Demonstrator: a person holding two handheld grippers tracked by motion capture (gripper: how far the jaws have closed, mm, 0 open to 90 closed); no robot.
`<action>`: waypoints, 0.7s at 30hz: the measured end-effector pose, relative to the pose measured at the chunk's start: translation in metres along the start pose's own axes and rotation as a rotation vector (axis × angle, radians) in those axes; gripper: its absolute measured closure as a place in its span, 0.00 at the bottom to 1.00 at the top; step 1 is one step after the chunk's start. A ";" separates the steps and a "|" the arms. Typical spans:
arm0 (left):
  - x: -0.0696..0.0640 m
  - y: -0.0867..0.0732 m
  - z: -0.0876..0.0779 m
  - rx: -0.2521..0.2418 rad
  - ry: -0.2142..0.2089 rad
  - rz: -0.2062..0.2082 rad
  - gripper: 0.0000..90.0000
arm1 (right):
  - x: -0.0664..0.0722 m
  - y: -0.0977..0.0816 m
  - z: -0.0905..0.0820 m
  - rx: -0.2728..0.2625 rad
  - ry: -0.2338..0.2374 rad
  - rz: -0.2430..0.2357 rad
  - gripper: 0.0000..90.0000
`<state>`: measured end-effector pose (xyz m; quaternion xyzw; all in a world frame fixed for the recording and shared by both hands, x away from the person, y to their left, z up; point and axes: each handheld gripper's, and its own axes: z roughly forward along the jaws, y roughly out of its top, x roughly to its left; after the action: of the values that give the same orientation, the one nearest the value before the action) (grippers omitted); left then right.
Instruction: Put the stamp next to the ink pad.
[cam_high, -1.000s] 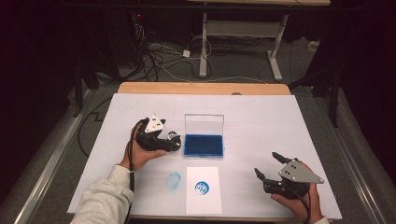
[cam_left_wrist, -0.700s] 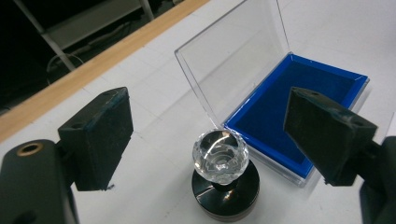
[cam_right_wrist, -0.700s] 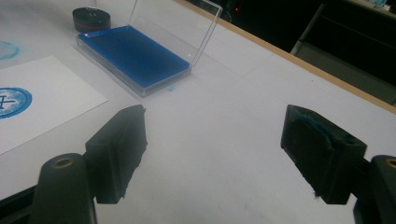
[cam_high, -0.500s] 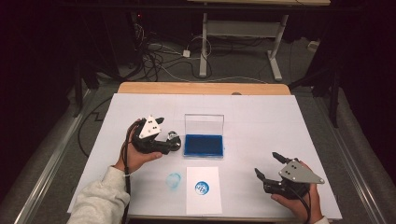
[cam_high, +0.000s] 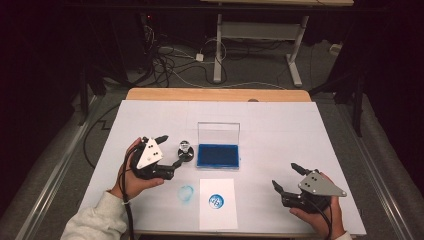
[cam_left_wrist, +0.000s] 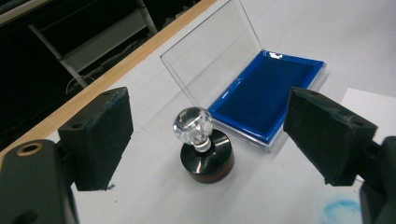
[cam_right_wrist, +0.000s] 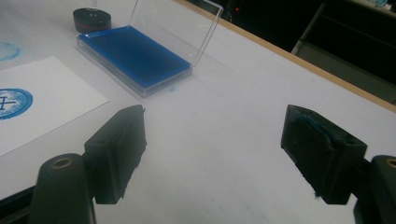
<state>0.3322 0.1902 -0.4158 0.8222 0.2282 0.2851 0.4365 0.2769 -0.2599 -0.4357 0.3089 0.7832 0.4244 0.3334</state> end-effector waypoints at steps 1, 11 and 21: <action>0.000 -0.002 -0.002 0.001 -0.004 0.003 0.17 | 0.000 0.000 0.000 0.000 0.001 0.000 0.25; -0.005 -0.027 -0.015 0.034 0.000 0.006 0.17 | 0.000 -0.004 -0.001 0.012 0.000 0.009 0.25; -0.012 -0.055 -0.024 0.088 -0.015 -0.034 0.17 | -0.002 -0.006 -0.002 0.010 -0.003 0.017 0.25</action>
<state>0.3006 0.2251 -0.4550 0.8386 0.2512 0.2614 0.4066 0.2749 -0.2646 -0.4392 0.3177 0.7822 0.4229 0.3293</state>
